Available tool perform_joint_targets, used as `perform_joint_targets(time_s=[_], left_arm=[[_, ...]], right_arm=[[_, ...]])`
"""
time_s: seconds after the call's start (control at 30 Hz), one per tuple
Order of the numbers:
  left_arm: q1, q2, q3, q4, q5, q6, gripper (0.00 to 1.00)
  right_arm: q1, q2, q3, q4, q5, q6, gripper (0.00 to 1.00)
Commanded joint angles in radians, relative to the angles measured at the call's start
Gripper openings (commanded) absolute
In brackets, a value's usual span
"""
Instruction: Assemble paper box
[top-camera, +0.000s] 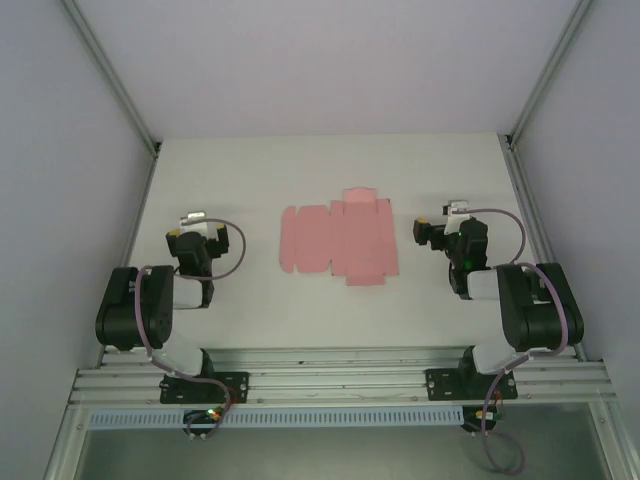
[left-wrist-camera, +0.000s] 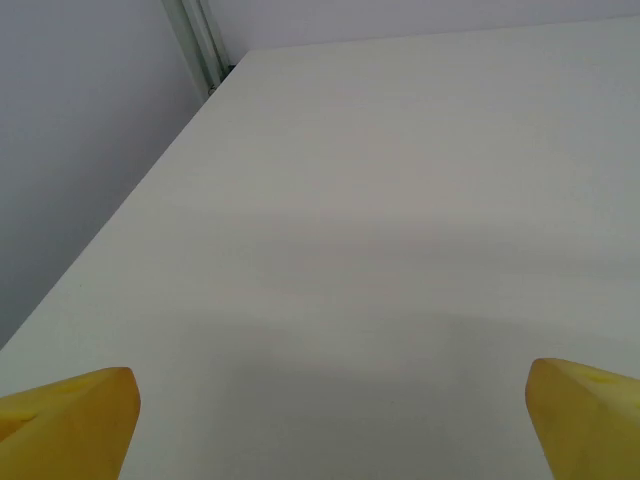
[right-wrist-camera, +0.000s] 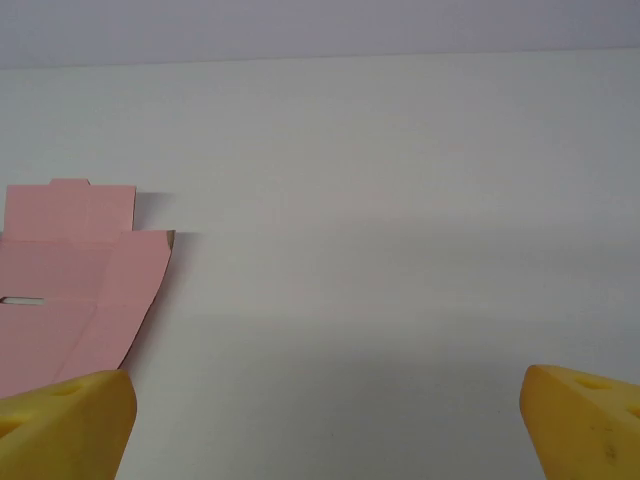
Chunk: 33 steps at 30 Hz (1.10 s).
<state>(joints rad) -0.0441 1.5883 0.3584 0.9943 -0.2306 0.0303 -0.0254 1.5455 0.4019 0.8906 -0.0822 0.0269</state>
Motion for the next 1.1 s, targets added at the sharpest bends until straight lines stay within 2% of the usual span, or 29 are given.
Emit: perform_joint_targets(time_s=[0.0, 0.27, 1.03, 1.07], left_arm=[[0.007, -0.014, 0.007, -0.002, 0.014, -0.015, 1.0], [0.027, -0.018, 0.016, -0.023, 0.058, -0.027, 1.0], [0.027, -0.019, 0.017, -0.025, 0.06, -0.024, 1.0], [0.026, -0.035, 0.029, -0.067, 0.066, -0.024, 1.0]], right_arm=[[0.006, -0.002, 0.001, 0.005, 0.023, 0.004, 1.0], [0.006, -0.001, 0.003, 0.005, 0.022, 0.005, 1.0], [0.006, -0.004, 0.001, 0.01, 0.022, 0.007, 1.0], [0.005, -0.01, 0.006, -0.005, 0.035, 0.011, 1.0]])
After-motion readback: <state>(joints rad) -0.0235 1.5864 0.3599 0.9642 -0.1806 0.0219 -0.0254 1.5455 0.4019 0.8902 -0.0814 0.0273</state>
